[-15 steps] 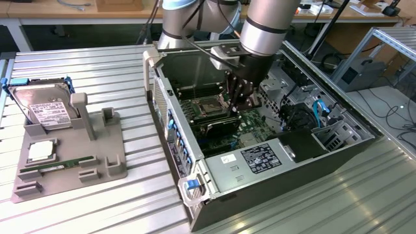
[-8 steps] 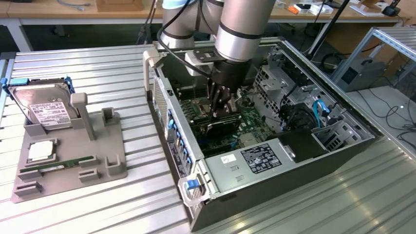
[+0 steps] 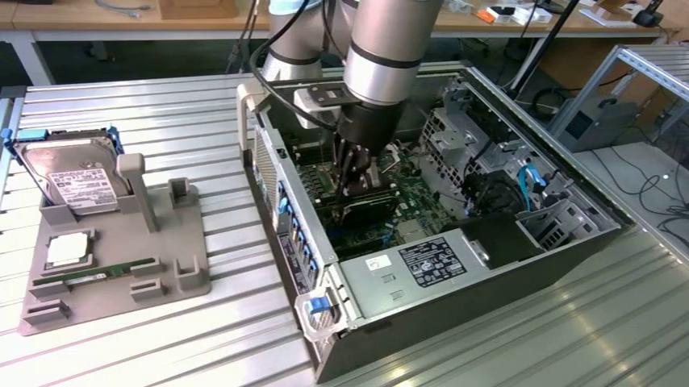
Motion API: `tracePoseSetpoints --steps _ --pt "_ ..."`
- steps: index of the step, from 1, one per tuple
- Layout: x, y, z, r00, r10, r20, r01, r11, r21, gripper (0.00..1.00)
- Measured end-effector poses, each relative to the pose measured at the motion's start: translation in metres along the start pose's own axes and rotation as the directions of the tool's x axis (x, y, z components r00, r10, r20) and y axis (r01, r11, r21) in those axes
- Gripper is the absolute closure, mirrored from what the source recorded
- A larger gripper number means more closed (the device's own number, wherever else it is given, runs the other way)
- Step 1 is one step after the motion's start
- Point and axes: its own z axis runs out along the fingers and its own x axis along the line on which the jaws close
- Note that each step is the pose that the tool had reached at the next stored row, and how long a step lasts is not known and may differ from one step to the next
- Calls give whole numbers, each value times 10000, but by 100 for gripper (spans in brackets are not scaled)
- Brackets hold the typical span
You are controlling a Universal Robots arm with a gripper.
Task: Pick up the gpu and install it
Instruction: 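Press down on the gpu until it lock into place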
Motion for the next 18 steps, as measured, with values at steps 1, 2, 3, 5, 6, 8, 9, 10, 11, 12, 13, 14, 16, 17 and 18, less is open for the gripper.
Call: tracePoseSetpoints --steps 1,2,3,5,6,8,9,10,11,12,13,14,16,17,18 --pt "0 1 6 10000 -1 0 1 10000 0 89" --pt "-1 3 20 10000 0 0 0 10000 0 89" --pt "-2 4 27 10000 0 0 0 10000 0 89" --pt "-2 5 36 10000 0 -2 0 10000 -1 89" --pt "-1 6 39 10000 0 -3 0 10000 -1 89" --pt "1 11 46 10000 1 -2 -1 10000 -2 89" --pt "4 15 48 10000 2 -1 -2 10000 -2 89" --pt "8 19 51 10000 1 0 -1 10000 -2 89" --pt "16 28 54 10000 1 4 -1 10000 -2 89" --pt "27 36 58 10000 -1 12 1 10000 -1 89" --pt "32 38 60 10000 -2 18 2 10000 -2 89" --pt "32 39 61 10000 -2 22 2 10000 -2 89" --pt "33 39 64 10000 -1 22 1 10000 -3 89" --pt "33 40 66 10000 -1 23 1 10000 -3 89" --pt "30 40 68 10000 0 25 0 10000 -2 89"
